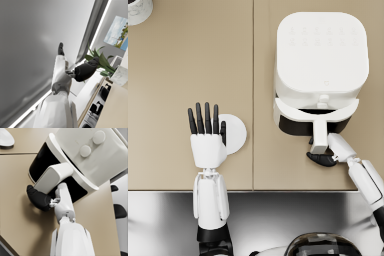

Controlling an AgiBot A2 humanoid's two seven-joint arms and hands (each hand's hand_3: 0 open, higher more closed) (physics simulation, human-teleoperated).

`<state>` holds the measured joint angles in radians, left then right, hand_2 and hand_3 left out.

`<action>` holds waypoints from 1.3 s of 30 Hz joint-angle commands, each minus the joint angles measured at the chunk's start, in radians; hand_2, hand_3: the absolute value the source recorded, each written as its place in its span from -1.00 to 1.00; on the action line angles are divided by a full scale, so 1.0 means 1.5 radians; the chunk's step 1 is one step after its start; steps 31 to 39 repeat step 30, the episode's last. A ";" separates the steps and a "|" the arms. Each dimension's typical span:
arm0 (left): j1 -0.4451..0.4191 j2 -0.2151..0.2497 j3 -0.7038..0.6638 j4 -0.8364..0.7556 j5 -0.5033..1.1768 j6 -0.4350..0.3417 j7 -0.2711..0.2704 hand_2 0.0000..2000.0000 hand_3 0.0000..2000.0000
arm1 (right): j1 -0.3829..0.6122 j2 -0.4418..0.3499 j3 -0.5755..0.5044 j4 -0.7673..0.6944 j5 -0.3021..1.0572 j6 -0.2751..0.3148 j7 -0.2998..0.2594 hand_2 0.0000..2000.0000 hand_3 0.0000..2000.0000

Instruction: Pick up the chicken rolls and place it into the air fryer

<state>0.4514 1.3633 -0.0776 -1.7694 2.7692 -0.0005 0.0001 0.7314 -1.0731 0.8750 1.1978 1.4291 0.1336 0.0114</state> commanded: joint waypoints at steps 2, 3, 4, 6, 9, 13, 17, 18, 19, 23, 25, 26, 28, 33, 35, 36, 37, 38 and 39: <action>-0.003 0.000 0.002 -0.002 0.000 0.000 0.000 -1.00 -1.00 | 0.080 -0.152 -0.002 -0.027 0.000 0.003 0.000 1.00 1.00; 0.005 -0.001 0.002 -0.011 0.000 0.000 0.000 -1.00 -1.00 | 0.088 -0.158 -0.002 -0.043 0.000 0.002 0.001 1.00 1.00; -0.004 -0.001 0.002 -0.004 0.000 0.000 0.000 -1.00 -1.00 | 0.094 -0.163 -0.002 -0.057 0.000 0.003 0.001 1.00 1.00; 0.005 -0.001 0.005 -0.012 0.000 0.000 0.000 -1.00 -1.00 | 0.111 -0.173 -0.002 -0.089 0.000 0.006 0.001 1.00 1.00; -0.005 -0.001 0.004 -0.009 0.000 0.000 0.000 -1.00 -1.00 | 0.133 -0.187 0.000 -0.135 0.000 0.002 0.002 1.00 1.00; -0.007 -0.002 0.004 -0.008 0.000 0.000 0.000 -1.00 -1.00 | 0.092 -0.229 -0.104 -0.143 -0.001 0.049 0.005 1.00 1.00; -0.010 -0.002 0.004 -0.007 0.000 0.000 0.000 -1.00 -1.00 | 0.055 -0.105 -0.081 -0.166 -0.001 0.085 0.006 1.00 1.00; -0.010 -0.002 0.004 -0.007 0.000 0.000 0.000 -1.00 -1.00 | 0.053 -0.107 -0.088 -0.167 0.000 0.089 0.007 1.00 1.00; -0.011 -0.002 0.004 -0.007 0.000 0.000 0.000 -1.00 -1.00 | 0.051 -0.109 -0.093 -0.168 0.000 0.091 0.007 1.00 1.00; -0.011 -0.002 0.004 -0.007 0.000 0.000 0.000 -1.00 -1.00 | 0.047 -0.113 -0.102 -0.169 0.000 0.095 0.010 1.00 1.00; -0.011 -0.002 0.004 -0.007 0.000 0.000 0.000 -1.00 -1.00 | 0.046 -0.114 -0.104 -0.170 0.000 0.096 0.011 1.00 1.00; -0.011 -0.002 0.004 -0.007 0.000 0.000 0.000 -1.00 -1.00 | 0.046 -0.114 -0.105 -0.170 0.000 0.097 0.012 1.00 1.00; -0.011 -0.002 0.004 -0.007 0.000 0.000 0.000 -1.00 -1.00 | 0.046 -0.115 -0.106 -0.171 0.000 0.098 0.013 1.00 1.00; -0.011 -0.002 0.004 -0.007 0.000 0.000 0.000 -1.00 -1.00 | 0.046 -0.115 -0.106 -0.171 0.000 0.099 0.013 1.00 1.00; -0.011 -0.002 0.004 -0.007 0.000 0.000 0.000 -1.00 -1.00 | 0.046 -0.115 -0.106 -0.171 0.000 0.099 0.013 1.00 1.00; -0.011 -0.002 0.004 -0.007 0.000 0.000 0.000 -1.00 -1.00 | 0.046 -0.115 -0.106 -0.171 0.000 0.099 0.013 1.00 1.00; -0.011 -0.002 0.004 -0.007 0.000 0.000 0.000 -1.00 -1.00 | 0.046 -0.115 -0.106 -0.171 0.000 0.099 0.013 1.00 1.00; -0.011 -0.002 0.004 -0.007 0.000 0.000 0.000 -1.00 -1.00 | 0.046 -0.115 -0.106 -0.171 0.000 0.099 0.013 1.00 1.00; -0.011 -0.002 0.004 -0.007 0.000 0.000 0.000 -1.00 -1.00 | 0.046 -0.115 -0.106 -0.171 0.000 0.099 0.013 1.00 1.00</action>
